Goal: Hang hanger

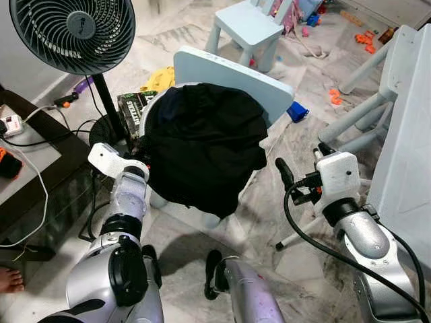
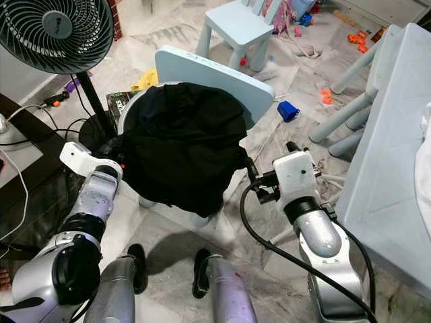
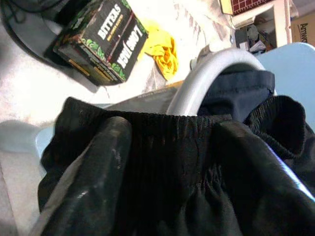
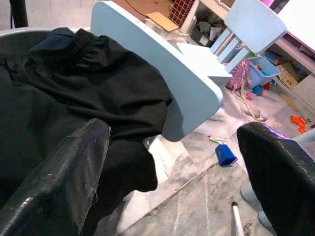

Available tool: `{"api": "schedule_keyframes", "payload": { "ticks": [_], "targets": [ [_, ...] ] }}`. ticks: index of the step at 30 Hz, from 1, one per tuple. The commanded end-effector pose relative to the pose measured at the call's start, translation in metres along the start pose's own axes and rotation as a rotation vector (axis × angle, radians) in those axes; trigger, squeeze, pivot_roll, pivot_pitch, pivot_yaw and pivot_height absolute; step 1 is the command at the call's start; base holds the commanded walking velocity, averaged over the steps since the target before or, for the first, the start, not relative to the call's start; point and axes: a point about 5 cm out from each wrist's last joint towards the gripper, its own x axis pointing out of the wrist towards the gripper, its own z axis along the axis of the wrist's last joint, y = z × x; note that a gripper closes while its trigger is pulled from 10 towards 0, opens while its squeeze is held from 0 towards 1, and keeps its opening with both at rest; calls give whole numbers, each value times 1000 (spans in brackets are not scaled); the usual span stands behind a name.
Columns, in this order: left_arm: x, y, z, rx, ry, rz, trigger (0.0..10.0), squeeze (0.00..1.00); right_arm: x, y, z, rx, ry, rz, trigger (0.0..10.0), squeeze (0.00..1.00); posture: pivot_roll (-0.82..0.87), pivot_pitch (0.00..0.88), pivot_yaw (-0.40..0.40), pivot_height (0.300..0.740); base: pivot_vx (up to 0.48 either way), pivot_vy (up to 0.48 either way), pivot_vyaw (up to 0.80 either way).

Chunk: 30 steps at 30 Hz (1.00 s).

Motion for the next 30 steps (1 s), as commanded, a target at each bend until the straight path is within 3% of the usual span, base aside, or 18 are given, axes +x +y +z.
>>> {"api": "schedule_keyframes", "payload": {
  "ticks": [1, 2, 3, 4, 5, 6, 7, 14, 18, 30],
  "targets": [
    [-1, -1, -10, -6, 38, 3, 8980, 0, -3, -3, 0, -8, 12, -5, 10000, 0, -152, 250, -159, 740, 0, 0, 0],
    [-1, -1, -12, -10, 44, 2, 10000, 0, -2, -1, 0, -6, 11, -3, 10000, 0, -149, 250, -159, 740, 0, 0, 0],
    [-1, -2, -13, -21, 50, 0, 9020, 0, -2, 0, 0, -5, 11, 0, 10000, 0, -150, 249, -159, 740, 0, 0, 0],
    [-1, -2, -13, -26, 52, -1, 9020, 0, -2, 0, 0, -4, 11, 1, 10000, 0, -150, 249, -159, 740, 0, 0, 0],
    [-1, -1, -13, -28, 54, 0, 4353, 0, -2, 1, 0, -3, 11, 2, 10000, 0, -150, 249, -159, 740, 0, 0, 0],
    [-1, -1, -14, -30, 56, 3, 1020, 0, -3, 1, 0, -2, 12, 4, 10000, 0, -151, 248, -159, 740, 0, 0, 0],
    [-1, 0, -14, -35, 59, 6, 0, 0, -3, 1, 0, -2, 13, 6, 10000, 0, -151, 248, -158, 740, 0, 0, 0],
    [-1, 5, -14, -60, 63, 22, 0, 0, -7, 10, -5, 52, 48, 116, 10000, 0, -154, 243, -156, 740, 0, 0, 0],
    [-2, 7, -15, -57, 65, 28, 0, 0, -16, 27, -9, 63, 77, 290, 10000, 0, -152, 241, -156, 740, 0, 0, 0],
    [-1, 8, -11, -38, 44, 28, 0, 0, -15, 24, -10, 45, 86, 292, 10000, 0, -152, 230, -158, 740, 0, 0, 0]
  ]
}}
